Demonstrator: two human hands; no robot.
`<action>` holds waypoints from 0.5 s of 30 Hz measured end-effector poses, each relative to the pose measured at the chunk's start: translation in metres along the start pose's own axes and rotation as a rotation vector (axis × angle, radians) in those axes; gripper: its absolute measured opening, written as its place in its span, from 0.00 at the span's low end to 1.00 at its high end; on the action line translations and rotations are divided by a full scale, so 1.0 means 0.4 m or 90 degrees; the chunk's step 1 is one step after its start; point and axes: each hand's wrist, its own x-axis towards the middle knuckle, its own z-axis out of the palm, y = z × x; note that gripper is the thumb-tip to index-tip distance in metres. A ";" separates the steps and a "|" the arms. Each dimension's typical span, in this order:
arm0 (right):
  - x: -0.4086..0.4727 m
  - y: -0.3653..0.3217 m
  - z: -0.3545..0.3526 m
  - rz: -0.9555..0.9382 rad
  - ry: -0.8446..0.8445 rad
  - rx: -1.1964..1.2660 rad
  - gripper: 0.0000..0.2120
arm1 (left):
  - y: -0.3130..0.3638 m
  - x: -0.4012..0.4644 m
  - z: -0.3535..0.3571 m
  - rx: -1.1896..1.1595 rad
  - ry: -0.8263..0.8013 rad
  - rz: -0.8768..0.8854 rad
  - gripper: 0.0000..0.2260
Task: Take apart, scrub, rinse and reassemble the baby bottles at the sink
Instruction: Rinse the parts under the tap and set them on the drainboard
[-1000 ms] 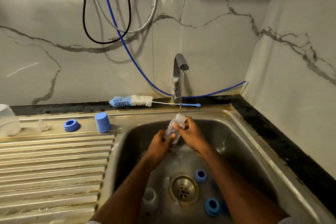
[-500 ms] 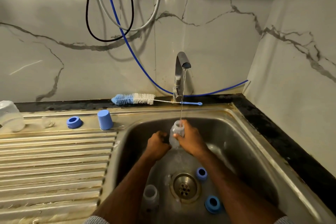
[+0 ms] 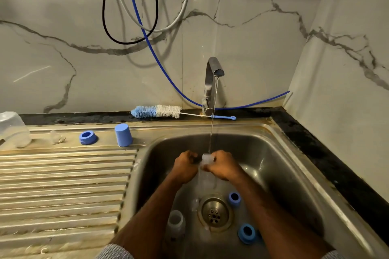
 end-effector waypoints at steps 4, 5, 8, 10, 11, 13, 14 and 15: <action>-0.004 0.000 0.001 -0.010 0.053 -0.010 0.21 | -0.001 0.004 0.005 0.017 -0.003 0.004 0.11; -0.007 0.000 0.003 -0.006 0.017 -0.035 0.21 | -0.001 0.005 0.006 0.015 0.000 0.005 0.10; -0.010 -0.002 0.004 -0.030 0.072 0.004 0.23 | -0.001 0.008 0.009 0.021 -0.007 0.005 0.09; -0.006 -0.006 0.003 -0.027 0.101 0.000 0.23 | -0.005 0.010 0.011 0.013 -0.010 -0.002 0.09; -0.007 -0.006 0.005 -0.010 0.068 -0.034 0.22 | -0.007 0.010 0.012 0.007 -0.013 -0.002 0.09; -0.009 -0.004 0.008 0.003 0.036 -0.054 0.22 | -0.005 0.009 0.012 0.010 -0.016 0.004 0.09; -0.006 -0.001 0.009 -0.005 0.059 -0.031 0.23 | -0.004 0.009 0.012 0.009 -0.021 0.001 0.10; -0.004 -0.003 0.007 -0.010 0.091 -0.003 0.23 | -0.005 0.010 0.011 0.005 -0.026 -0.007 0.12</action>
